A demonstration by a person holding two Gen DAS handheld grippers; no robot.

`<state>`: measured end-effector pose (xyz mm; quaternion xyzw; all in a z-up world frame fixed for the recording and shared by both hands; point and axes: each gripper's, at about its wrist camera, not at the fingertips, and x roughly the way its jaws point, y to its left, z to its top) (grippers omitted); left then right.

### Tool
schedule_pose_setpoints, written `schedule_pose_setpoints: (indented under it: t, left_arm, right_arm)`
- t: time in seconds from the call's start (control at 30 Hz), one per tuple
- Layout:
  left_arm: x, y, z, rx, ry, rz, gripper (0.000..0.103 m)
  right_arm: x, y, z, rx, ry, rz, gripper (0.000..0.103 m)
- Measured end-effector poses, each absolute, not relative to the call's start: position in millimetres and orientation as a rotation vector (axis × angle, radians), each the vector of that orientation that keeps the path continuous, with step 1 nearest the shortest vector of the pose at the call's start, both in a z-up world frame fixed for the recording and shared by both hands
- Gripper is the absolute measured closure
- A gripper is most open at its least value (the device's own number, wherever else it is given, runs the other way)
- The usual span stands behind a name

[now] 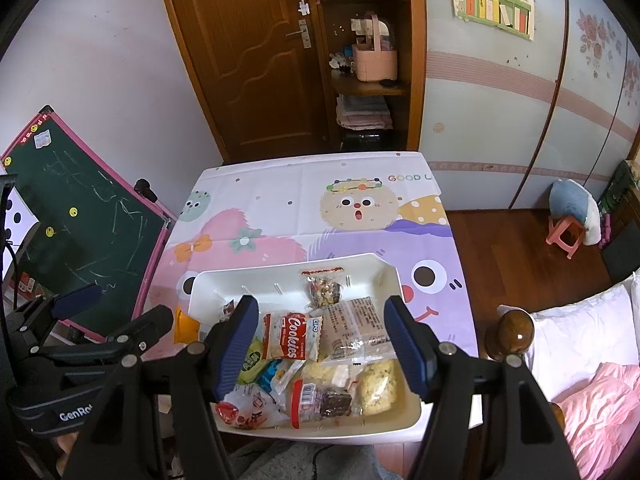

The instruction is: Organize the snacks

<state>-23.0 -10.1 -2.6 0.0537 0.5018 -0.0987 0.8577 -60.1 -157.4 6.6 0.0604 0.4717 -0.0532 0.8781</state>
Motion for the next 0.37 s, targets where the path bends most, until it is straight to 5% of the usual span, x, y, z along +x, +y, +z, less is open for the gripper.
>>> schedule_pose_setpoints:
  t: [0.37]
  left_arm:
    - [-21.2, -8.5, -6.2, 0.113, 1.061, -0.212, 0.008]
  right_arm:
    - [-59.1, -158.1, 5.5, 0.127, 0.986, -0.113, 0.037]
